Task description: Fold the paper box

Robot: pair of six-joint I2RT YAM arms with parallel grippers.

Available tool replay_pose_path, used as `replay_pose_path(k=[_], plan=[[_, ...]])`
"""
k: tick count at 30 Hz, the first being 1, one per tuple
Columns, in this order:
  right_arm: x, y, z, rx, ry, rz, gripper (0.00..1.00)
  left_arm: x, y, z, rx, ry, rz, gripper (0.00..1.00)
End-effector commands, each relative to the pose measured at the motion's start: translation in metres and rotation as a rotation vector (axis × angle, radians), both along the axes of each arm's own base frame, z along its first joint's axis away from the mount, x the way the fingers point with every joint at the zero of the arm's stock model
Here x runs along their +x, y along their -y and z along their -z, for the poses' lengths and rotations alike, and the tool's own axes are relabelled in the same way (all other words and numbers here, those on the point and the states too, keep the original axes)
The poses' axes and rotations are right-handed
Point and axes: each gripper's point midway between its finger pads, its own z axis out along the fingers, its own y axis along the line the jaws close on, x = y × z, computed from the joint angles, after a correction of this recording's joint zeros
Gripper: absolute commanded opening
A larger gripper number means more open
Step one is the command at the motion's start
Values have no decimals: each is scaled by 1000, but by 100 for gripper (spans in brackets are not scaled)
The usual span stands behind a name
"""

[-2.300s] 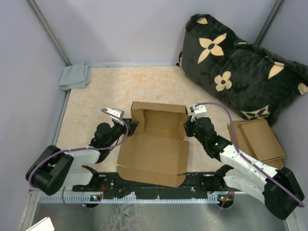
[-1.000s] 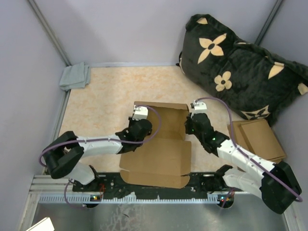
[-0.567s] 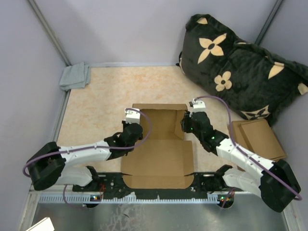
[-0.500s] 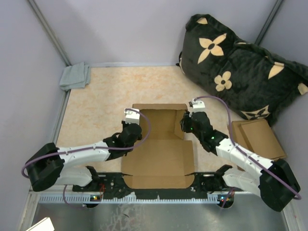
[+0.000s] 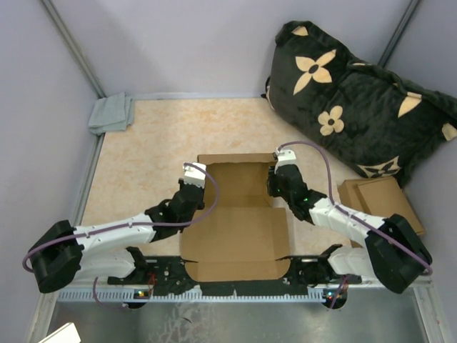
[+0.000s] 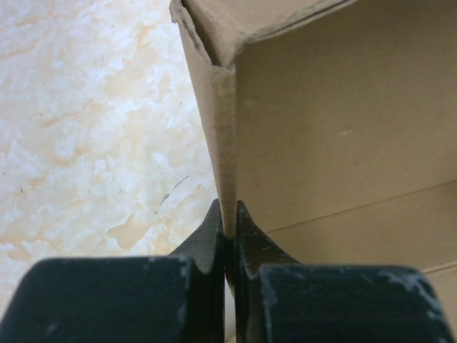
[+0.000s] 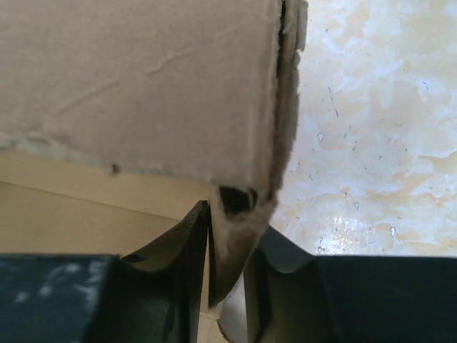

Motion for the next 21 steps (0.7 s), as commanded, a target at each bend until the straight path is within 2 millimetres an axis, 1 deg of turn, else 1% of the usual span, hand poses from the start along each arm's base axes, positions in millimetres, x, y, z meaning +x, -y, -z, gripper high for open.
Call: replay_pose_path(k=[1,3,6,10,12,16,21], plan=[[11,-26,-14,57,7,-50,20,-9,35,-19,-74,14,169,0],[12,-22,-6,32,-17,-23,10,-9,34,-20,-69,10,167,0],[15,-10,2,-17,-36,40,0,-10,33,-19,-58,0,160,0],[17,10,12,-102,-58,128,0,-9,28,-22,-30,-11,130,0],[18,15,14,-120,-62,152,0,-8,27,-23,-12,-16,118,0],[17,12,17,-120,-71,139,0,-7,25,-23,11,-21,102,0],[15,9,15,-126,-56,98,0,-7,23,-24,22,-16,96,0]])
